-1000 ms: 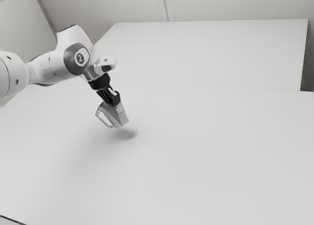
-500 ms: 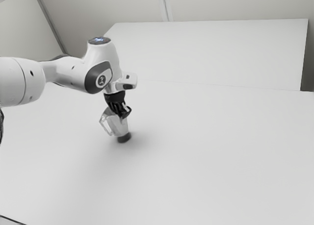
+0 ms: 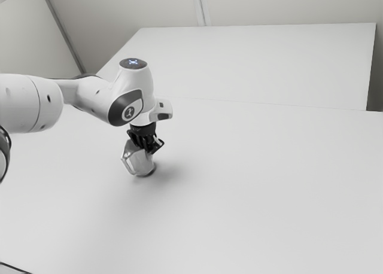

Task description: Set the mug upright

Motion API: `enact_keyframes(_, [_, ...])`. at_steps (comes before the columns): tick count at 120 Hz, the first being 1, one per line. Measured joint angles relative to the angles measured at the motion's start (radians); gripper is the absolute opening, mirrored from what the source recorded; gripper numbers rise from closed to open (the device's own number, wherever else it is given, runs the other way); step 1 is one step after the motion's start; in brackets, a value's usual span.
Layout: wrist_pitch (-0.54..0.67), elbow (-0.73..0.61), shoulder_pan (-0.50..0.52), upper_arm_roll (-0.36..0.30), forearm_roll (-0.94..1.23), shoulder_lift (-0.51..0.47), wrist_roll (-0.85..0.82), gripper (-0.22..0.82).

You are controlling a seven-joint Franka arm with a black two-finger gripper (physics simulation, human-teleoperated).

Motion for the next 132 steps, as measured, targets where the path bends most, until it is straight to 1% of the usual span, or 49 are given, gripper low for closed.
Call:
enact_keyframes(5, [0.001, 0.0, 0.0, -0.001, -0.002, 0.0, -0.017, -0.17])
enact_keyframes(9, [0.001, 0.0, -0.001, -0.001, -0.004, 0.0, -0.029, -0.14])
enact_keyframes(17, [-0.001, -0.001, -0.002, -0.001, -0.01, -0.001, -0.052, -0.03])
enact_keyframes(31, [-0.002, -0.012, -0.002, -0.001, -0.018, -0.012, -0.09, 0.19])
enact_keyframes(38, [-0.004, -0.013, -0.002, -0.001, -0.024, -0.029, -0.108, 0.28])
enact_keyframes(47, [-0.007, -0.014, -0.001, -0.002, -0.038, -0.061, -0.128, 0.38])
enact_keyframes(58, [-0.019, -0.005, 0.003, -0.009, -0.05, -0.106, -0.149, 0.46])
enact_keyframes(65, [-0.038, 0.025, 0.003, -0.014, -0.063, -0.117, -0.157, 0.49])
enact_keyframes(77, [-0.102, 0.145, -0.003, -0.007, -0.152, -0.117, -0.141, 0.53])
enact_keyframes(84, [-0.158, 0.224, -0.003, 0.0, -0.19, -0.116, -0.121, 0.55])
enact_keyframes(94, [-0.247, 0.325, -0.007, 0.026, -0.222, -0.116, -0.078, 0.57])
enact_keyframes(107, [-0.362, 0.459, 0.016, 0.04, -0.237, -0.091, -0.022, 0.58])
enact_keyframes(120, [-0.434, 0.502, 0.007, 0.066, -0.239, -0.083, 0.025, 0.59])
enact_keyframes(127, [-0.457, 0.507, -0.018, 0.098, -0.239, -0.087, 0.047, 0.59])
enact_keyframes(132, [-0.47, 0.508, -0.026, 0.109, -0.239, -0.091, 0.061, 0.6])
